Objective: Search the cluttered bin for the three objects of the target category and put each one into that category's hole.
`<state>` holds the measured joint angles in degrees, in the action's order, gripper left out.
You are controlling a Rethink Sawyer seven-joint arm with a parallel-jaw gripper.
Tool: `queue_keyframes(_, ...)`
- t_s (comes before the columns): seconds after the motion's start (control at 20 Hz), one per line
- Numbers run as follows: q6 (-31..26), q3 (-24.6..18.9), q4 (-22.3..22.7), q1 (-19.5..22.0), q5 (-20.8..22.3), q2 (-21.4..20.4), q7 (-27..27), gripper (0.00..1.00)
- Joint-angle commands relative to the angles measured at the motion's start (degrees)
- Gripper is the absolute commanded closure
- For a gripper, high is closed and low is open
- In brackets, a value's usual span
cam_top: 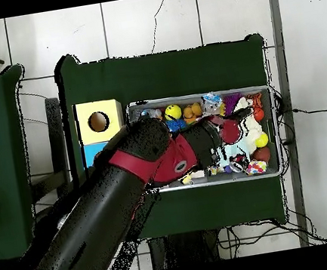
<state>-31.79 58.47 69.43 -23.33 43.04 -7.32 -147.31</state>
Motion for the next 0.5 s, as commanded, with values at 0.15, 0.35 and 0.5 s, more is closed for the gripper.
queue_keyframes(0.15,-8.15,-6.78,-5.37,-0.96,-1.61,-1.51,9.94,1.0)
queue_keyframes(0.35,-7.74,-6.1,-1.89,-3.9,-0.17,2.16,3.0,1.0)
queue_keyframes(0.5,-7.68,-5.99,-0.97,-4.84,0.5,3.05,1.9,1.0)
